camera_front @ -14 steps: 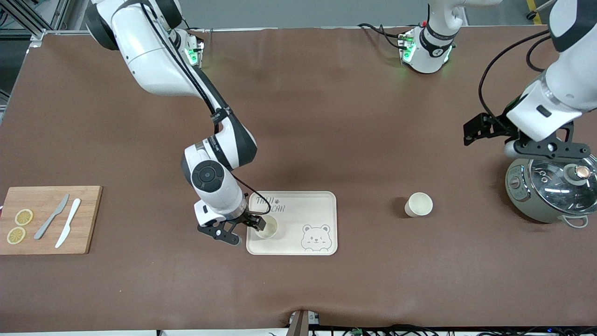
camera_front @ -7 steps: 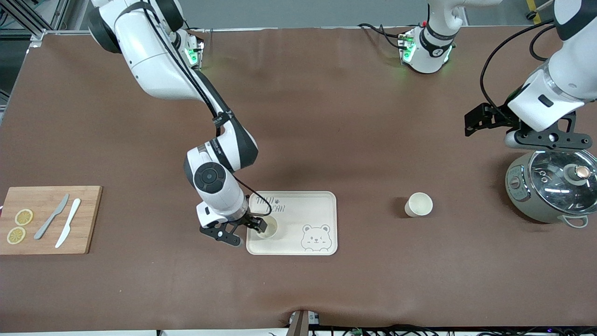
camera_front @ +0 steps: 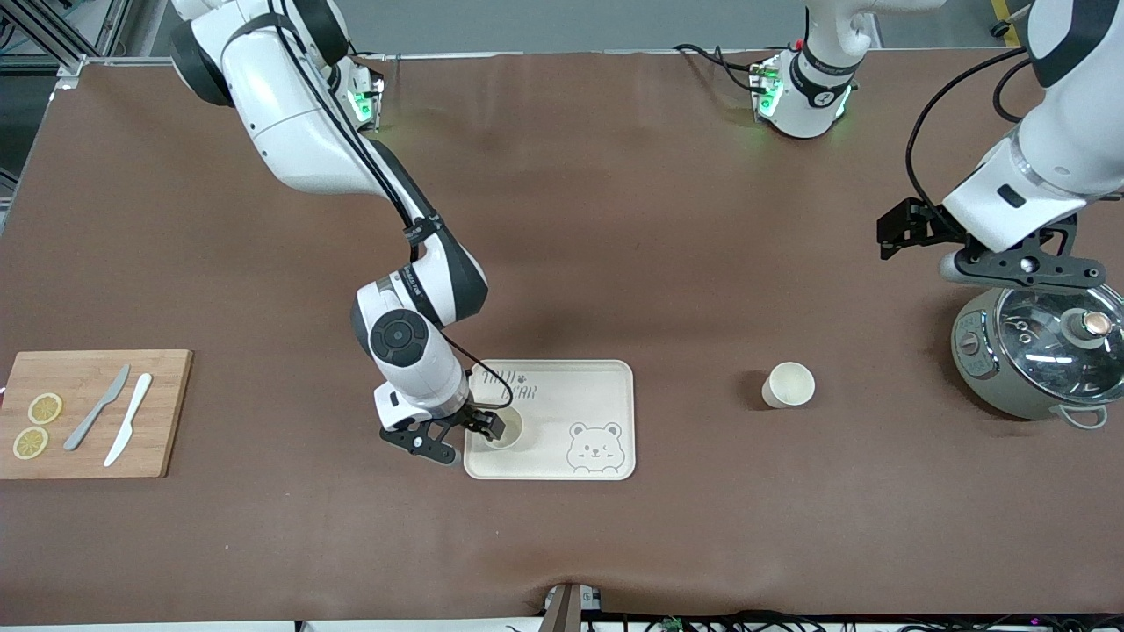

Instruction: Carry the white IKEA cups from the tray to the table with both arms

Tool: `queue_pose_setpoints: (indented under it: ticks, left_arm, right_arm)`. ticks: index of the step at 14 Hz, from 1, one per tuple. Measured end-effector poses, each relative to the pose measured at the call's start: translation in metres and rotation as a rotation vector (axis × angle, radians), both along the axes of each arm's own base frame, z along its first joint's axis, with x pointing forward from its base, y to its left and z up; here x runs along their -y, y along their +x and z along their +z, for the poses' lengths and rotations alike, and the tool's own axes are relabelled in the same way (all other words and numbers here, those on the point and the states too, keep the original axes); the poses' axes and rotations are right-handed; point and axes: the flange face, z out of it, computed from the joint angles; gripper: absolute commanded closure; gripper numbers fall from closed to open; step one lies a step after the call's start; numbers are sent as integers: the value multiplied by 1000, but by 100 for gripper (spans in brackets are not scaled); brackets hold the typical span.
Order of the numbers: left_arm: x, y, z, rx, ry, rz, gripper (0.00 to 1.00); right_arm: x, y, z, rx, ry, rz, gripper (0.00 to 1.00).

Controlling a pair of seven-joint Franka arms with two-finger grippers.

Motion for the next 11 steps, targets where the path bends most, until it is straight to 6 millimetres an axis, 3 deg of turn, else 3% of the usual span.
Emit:
queue_pose_setpoints:
  ticks: [10, 11]
  left_arm:
    - [13, 3, 3, 38, -11, -16, 0]
    - [13, 4, 4, 47, -12, -17, 0]
  right_arm:
    - [-1, 2, -15, 23, 12, 1, 0]
    - [-1, 2, -14, 23, 13, 1, 13]
